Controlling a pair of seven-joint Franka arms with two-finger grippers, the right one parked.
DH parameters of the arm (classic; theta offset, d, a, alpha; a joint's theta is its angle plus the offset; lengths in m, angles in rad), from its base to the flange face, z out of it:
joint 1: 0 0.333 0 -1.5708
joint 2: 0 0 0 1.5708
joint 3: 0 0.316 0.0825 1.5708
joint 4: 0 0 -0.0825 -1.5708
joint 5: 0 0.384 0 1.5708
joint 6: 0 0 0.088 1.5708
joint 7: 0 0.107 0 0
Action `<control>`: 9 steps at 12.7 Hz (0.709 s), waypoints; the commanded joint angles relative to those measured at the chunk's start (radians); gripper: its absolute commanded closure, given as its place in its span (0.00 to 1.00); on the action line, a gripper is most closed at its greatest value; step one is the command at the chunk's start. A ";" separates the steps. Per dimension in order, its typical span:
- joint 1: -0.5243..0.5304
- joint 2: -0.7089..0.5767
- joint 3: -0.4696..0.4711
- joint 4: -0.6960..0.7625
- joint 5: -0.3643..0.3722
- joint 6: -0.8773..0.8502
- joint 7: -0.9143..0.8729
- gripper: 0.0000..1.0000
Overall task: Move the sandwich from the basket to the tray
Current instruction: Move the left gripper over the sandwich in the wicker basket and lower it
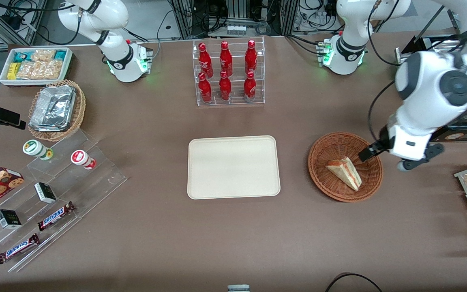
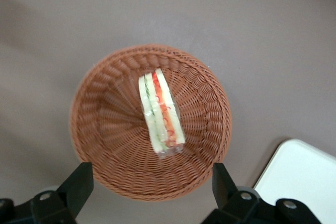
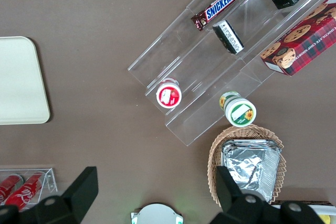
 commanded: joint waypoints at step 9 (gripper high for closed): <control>0.000 0.105 -0.011 -0.223 0.011 0.380 -0.189 0.00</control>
